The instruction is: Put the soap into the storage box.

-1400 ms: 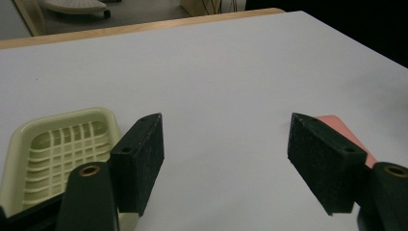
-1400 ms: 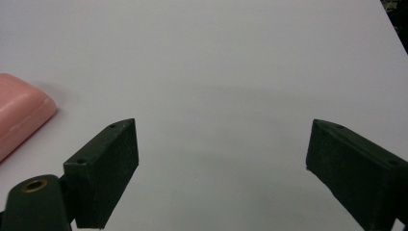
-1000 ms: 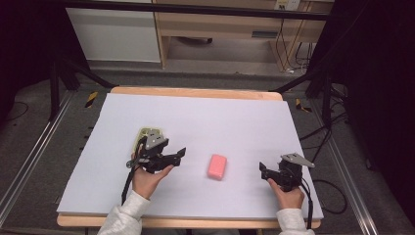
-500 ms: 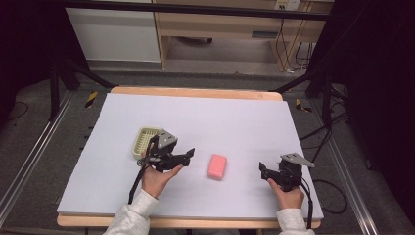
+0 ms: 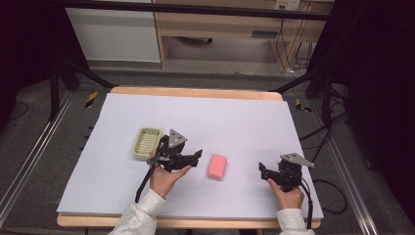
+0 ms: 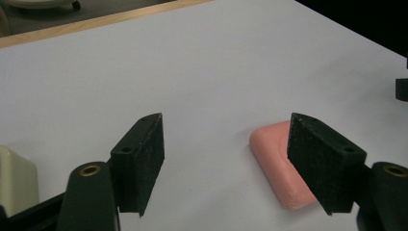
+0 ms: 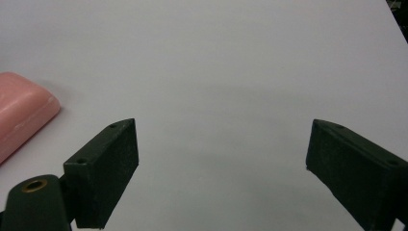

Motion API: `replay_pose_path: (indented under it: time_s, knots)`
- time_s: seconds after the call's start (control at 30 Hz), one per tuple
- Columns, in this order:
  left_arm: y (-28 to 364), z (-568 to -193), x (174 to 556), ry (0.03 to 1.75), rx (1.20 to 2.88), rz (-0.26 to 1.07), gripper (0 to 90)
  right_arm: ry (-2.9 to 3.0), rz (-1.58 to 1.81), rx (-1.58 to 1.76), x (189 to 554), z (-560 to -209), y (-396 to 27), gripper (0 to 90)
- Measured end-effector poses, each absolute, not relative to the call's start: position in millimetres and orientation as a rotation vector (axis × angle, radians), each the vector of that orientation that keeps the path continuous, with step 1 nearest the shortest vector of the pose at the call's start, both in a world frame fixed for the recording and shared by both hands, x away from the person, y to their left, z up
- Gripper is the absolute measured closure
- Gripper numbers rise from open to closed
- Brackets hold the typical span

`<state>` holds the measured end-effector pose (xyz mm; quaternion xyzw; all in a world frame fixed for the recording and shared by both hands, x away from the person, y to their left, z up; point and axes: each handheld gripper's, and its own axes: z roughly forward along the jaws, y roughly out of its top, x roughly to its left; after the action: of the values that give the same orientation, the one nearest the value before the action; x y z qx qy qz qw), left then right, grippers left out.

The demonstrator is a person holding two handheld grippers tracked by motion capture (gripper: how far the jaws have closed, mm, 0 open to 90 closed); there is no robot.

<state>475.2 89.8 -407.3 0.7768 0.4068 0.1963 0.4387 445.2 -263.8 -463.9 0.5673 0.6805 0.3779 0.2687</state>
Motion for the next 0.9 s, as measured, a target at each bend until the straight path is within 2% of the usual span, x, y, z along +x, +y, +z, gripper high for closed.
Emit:
replay_pose_path:
  time_s: [0.9]
  knots:
    - [50,-421,481,1.006,2.032,0.433,29.4,1.839,1.010,1.536,445,-466,-263,11.5]
